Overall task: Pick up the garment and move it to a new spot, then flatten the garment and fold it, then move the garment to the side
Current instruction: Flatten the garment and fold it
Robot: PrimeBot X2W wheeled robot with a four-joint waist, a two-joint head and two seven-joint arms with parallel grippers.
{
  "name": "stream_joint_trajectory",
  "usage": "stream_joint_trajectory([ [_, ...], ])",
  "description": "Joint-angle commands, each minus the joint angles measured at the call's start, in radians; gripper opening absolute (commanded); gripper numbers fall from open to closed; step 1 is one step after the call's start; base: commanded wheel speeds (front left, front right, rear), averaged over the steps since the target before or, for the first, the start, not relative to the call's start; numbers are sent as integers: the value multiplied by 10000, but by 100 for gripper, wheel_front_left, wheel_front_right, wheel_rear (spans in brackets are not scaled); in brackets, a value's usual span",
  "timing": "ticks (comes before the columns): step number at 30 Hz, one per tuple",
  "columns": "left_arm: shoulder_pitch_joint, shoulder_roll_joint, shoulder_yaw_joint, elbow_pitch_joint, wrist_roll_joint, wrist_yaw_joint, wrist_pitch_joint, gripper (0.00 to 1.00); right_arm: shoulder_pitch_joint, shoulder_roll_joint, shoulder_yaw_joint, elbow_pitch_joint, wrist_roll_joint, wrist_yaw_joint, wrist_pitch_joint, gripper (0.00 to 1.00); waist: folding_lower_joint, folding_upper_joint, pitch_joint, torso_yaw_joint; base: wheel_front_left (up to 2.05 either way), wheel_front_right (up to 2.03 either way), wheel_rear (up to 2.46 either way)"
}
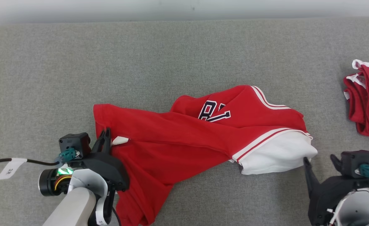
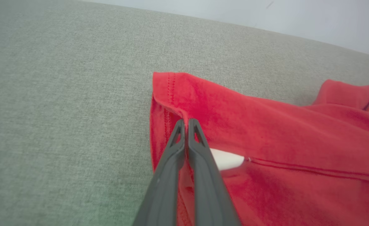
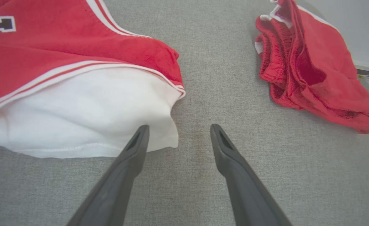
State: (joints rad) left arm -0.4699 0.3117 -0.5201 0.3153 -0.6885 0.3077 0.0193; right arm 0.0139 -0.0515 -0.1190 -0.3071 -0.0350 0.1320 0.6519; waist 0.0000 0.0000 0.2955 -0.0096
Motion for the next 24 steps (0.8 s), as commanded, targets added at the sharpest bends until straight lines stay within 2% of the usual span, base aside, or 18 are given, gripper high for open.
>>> stream_joint_trajectory([
  [1, 54, -36, -39, -18, -101, 2, 29, 0, -165, -68, 58, 86, 72, -24, 25, 100, 0, 0, 46, -15, 0, 0, 0],
  [11, -234, -76, -194, -57, -32, -70, 75, 0, -1049, -1153, 627, 2034, 208, -24, -298, 100, 0, 0, 253, 148, 0, 0, 0],
  [14, -240, -40, -197, -61, -47, -63, 83, 0, -1198, -1266, 744, 2473, 439, -24, -343, 85, 0, 0, 257, 174, 0, 0, 0],
  [16, -195, -9, -189, -74, -67, -44, 74, 0, -1308, -1315, 809, 2700, 500, -24, -454, 91, 0, 0, 237, 178, 0, 0, 0],
  [17, -170, 5, -186, -84, -78, -38, 71, 0, -1356, -1358, 864, 2814, 527, -24, -507, 78, 0, 0, 227, 184, 0, 0, 0],
  [18, -147, 17, -189, -92, -86, -37, 67, 0, -1386, -1397, 894, 2888, 514, -24, -615, 74, 0, 0, 216, 195, 0, 0, 0],
  [20, -121, 31, -202, -108, -102, -46, 71, 0, -1443, -1423, 933, 3107, 519, -24, -729, 44, 0, 0, 198, 222, 0, 0, 0],
  [21, -119, 36, -212, -121, -103, -41, 77, 0, -1498, -1454, 971, 3190, 517, -24, -796, 37, 0, 0, 184, 239, 0, 0, 0],
  [22, -119, 36, -212, -121, -103, -41, 77, 0, -1498, -1454, 971, 3190, 517, -24, -796, 37, 0, 0, 184, 239, 0, 0, 0],
  [23, -117, 43, -218, -137, -104, -30, 88, 0, -1545, -1486, 1003, 3261, 516, -24, -840, 23, 0, 0, 170, 252, 0, 0, 0],
  [24, -112, 54, -223, -141, -110, -29, 92, 0, -1552, -1513, 1026, 3340, 520, -24, -857, 16, 0, 0, 161, 265, 0, 0, 0],
])
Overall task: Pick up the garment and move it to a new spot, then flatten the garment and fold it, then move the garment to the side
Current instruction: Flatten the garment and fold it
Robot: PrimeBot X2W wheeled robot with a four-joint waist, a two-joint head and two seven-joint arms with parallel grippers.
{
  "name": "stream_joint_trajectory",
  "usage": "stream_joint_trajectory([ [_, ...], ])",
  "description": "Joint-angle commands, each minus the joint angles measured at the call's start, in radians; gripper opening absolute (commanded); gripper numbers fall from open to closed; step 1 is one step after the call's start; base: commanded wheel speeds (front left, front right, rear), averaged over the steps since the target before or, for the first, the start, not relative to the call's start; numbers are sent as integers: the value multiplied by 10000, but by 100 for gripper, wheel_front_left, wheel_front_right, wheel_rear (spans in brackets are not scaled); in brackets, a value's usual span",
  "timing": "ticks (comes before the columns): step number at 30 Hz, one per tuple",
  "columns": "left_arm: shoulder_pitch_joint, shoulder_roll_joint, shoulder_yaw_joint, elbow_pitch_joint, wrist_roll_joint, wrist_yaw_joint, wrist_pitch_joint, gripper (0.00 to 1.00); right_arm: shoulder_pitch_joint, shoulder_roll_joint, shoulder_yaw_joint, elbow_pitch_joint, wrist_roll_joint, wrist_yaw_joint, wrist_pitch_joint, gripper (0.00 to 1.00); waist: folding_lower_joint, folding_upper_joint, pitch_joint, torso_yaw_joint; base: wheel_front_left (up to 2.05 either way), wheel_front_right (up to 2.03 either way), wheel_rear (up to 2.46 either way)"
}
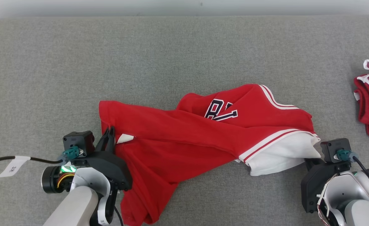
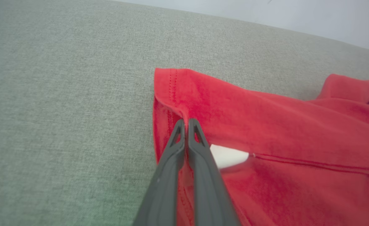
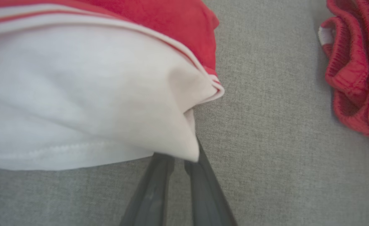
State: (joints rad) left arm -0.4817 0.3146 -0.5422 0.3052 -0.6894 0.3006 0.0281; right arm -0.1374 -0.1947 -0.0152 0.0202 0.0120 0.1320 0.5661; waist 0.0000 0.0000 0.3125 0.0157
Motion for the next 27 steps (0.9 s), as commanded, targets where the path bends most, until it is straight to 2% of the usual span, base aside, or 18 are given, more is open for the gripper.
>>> stream_joint_trajectory([
  [1, 7, 33, -8, -36, -107, 36, 3, 0, -40, -92, 2, 142, 47, -24, -22, 4, 0, 0, -16, 26, 0, 0, 0],
  [2, 7, 35, -13, -32, -112, 35, -1, 0, -64, -89, 0, 203, 25, -24, -21, 0, 0, 0, -24, 41, 0, 0, 0],
  [7, 52, 5, 44, -108, -148, 65, -144, 0, -157, -42, 48, 284, 144, -24, -171, 0, 0, 0, -58, 92, 0, 0, 0],
  [10, 179, -161, 375, -406, -436, -68, -623, 0, -69, 336, -39, -139, 1190, -23, -438, 0, 0, 0, -181, 120, 0, 0, 0],
  [14, 532, -267, 1346, -1381, -1303, -478, -1465, 0, 110, 587, -204, -1453, 3207, -23, -643, 0, 0, 0, -403, 74, 0, 0, 0],
  [18, 757, 138, 2297, -2701, -2014, -731, -1727, 0, -448, 484, -420, -2679, 4573, -23, -768, 0, 0, 0, -515, -103, 0, 0, 0],
  [21, 550, 672, 2872, -3673, -2500, -870, -1283, 0, -1273, 364, -480, -3117, 5170, -23, -828, 0, 0, 0, -433, -253, 0, 0, 0],
  [27, -721, 1630, 3957, -4838, -3478, -953, -113, 0, -3736, -83, 221, -2704, 5790, -23, -639, 0, 0, 0, 295, -522, 0, 0, 0],
])
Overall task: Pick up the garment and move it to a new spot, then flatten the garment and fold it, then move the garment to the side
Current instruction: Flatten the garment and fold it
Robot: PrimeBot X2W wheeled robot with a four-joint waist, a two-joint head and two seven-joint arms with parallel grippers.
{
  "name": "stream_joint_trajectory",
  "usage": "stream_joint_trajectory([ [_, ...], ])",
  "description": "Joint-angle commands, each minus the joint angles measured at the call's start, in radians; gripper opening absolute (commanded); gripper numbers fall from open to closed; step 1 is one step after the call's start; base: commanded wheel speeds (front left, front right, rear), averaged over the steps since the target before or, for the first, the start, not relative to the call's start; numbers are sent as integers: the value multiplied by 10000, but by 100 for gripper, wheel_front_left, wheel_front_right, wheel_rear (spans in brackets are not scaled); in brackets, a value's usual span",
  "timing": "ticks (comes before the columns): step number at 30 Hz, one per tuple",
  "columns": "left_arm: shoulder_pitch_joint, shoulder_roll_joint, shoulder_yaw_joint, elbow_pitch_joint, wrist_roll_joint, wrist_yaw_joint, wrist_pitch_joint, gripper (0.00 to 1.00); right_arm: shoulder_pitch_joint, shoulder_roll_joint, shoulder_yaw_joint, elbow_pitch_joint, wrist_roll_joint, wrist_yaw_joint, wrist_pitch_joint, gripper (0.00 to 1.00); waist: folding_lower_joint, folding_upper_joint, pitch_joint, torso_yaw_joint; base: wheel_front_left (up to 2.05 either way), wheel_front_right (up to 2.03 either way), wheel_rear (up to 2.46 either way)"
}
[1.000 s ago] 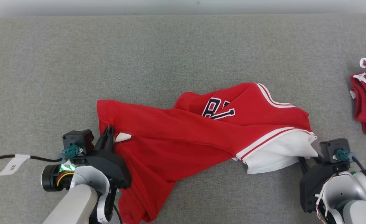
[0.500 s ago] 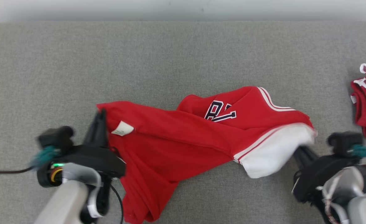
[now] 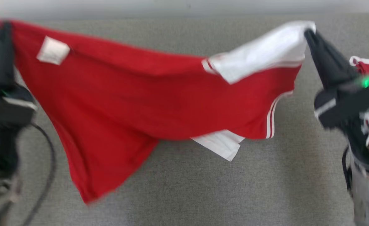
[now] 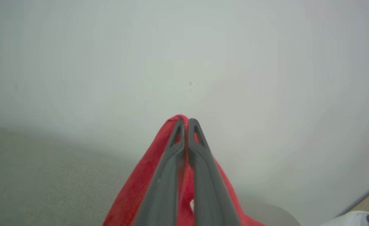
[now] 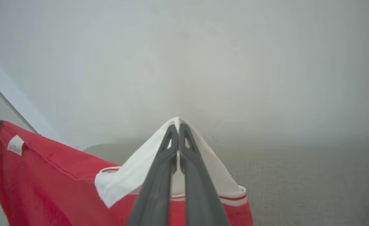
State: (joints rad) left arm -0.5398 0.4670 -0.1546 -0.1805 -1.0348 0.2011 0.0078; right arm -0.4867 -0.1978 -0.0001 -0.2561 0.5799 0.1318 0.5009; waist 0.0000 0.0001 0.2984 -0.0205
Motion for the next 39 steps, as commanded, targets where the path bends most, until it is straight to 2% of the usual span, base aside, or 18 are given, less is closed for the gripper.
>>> stream_joint_trajectory([
  [1, -454, 308, 209, -19, -99, 123, 332, 0, -737, -121, 231, 226, 184, -21, 54, 0, 0, -1, 667, -204, 0, 0, 0],
  [3, -1283, 430, 372, 56, -309, 155, 647, 0, -1752, -170, 444, 742, 272, -21, -34, 0, 0, -1, 1126, -267, 0, 0, 0],
  [5, -2149, 757, 421, 254, -78, 204, 844, 0, -2879, -289, 601, 1292, 192, -21, -162, 0, 0, -1, 1682, -317, 0, 0, 0],
  [9, -4149, 733, 346, 1040, 153, 172, 913, 0, -5224, -525, 902, 2664, -417, -21, -857, 0, 0, -1, 2744, -375, 0, 0, 0],
  [10, -5177, 727, 335, 1490, 361, 158, 751, 0, -6400, -553, 915, 3348, -796, -21, -1314, 0, 0, -1, 3216, -424, 0, 0, 0],
  [13, -6588, 695, 322, 2299, 755, 24, 338, 0, -7961, -350, 834, 4397, -1289, -21, -2213, 0, 0, -1, 3630, -549, 0, 0, 0],
  [15, -7001, 689, 329, 2575, 896, -30, 151, 0, -8398, -294, 766, 4757, -1437, -21, -2544, 0, 0, -1, 3701, -596, 0, 0, 0],
  [22, -9500, 193, 663, 4177, 1446, -246, -1703, 0, -11020, 89, 41, 6737, -2753, -22, -4711, 0, 0, -1, 3946, -731, 0, 0, 0],
  [24, -10052, 149, 657, 4409, 1534, -477, -2074, 0, -11687, 123, -244, 6999, -3148, -22, -5283, 0, 0, -1, 4024, -735, 0, 0, 0],
  [26, -10566, 112, 811, 4383, 1710, -910, -2462, 0, -12284, 188, -636, 7183, -3458, -22, -5864, 0, 0, -1, 4122, -746, 0, 0, 0],
  [30, -10656, -216, 1195, 4178, 1892, -2274, -2714, 0, -12994, 247, -1005, 7327, -3953, -22, -6790, 0, 0, -1, 4353, -739, 0, 0, 0],
  [32, -10359, -340, 1397, 4136, 2243, -2748, -2737, 0, -13081, 88, -859, 7376, -4229, -22, -6969, 0, 0, -1, 4491, -750, 0, 0, 0],
  [35, -9681, -461, 1466, 4356, 2672, -3121, -2725, 0, -12695, -230, -510, 7799, -4429, -22, -6619, 0, 0, -1, 4753, -799, 0, 0, 0],
  [39, -8249, -600, 1210, 4667, 3264, -3314, -2730, 0, -11470, -518, 269, 8072, -4134, -22, -6143, 0, 0, -1, 4865, -792, 0, 0, 0],
])
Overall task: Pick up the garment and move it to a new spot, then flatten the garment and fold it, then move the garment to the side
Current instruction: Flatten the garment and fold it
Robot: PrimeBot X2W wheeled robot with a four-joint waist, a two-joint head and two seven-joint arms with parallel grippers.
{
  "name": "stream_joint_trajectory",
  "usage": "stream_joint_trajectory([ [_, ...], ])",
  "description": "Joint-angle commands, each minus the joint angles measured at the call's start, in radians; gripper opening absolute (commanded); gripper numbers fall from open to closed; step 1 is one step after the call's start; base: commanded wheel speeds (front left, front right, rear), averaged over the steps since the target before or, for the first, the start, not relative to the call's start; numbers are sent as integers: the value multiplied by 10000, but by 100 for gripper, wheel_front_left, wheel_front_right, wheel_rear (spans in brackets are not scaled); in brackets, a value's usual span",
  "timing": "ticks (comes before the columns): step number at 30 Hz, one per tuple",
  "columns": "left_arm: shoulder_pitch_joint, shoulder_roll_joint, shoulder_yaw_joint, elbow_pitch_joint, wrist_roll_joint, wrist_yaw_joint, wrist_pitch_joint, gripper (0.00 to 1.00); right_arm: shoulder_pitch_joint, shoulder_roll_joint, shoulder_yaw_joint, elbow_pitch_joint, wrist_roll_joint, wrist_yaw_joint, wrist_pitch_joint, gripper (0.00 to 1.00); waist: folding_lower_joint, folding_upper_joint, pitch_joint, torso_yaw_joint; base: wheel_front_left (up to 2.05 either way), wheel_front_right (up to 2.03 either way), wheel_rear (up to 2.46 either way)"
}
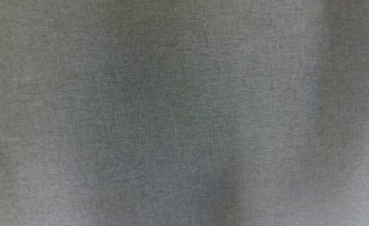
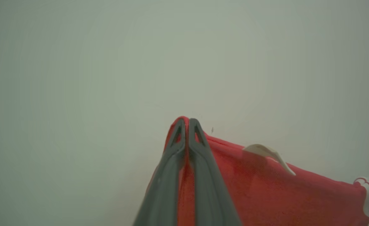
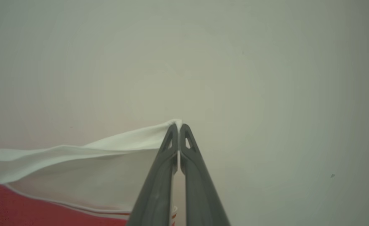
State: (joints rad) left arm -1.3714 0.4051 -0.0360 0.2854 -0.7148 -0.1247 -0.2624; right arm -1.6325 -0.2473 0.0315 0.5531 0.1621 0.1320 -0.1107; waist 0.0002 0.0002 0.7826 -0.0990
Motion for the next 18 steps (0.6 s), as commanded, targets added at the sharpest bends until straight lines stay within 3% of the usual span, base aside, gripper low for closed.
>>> stream_joint_trajectory([
  [1, 434, -26, -102, -64, 135, -74, -29, 0, 381, -100, 164, -77, 199, -24, 136, 0, -2, -2, 2, -6, 0, 0, 0],
  [4, 1705, -181, -337, -406, -95, -52, -30, 0, 1646, -556, 631, -687, 749, -24, 533, 0, -2, -2, -189, 33, 0, 0, 0],
  [10, 4536, -485, -237, -903, -635, -56, -30, 0, 4715, -890, 509, -2998, 1910, -24, 2168, 0, -2, -2, -1124, 57, 0, 0, 0],
  [18, 7917, -1088, -686, 79, -1003, -35, -21, 0, 9447, -667, -503, -6440, 2412, -24, 6018, 0, -2, -2, -3185, 181, 0, 0, 0],
])
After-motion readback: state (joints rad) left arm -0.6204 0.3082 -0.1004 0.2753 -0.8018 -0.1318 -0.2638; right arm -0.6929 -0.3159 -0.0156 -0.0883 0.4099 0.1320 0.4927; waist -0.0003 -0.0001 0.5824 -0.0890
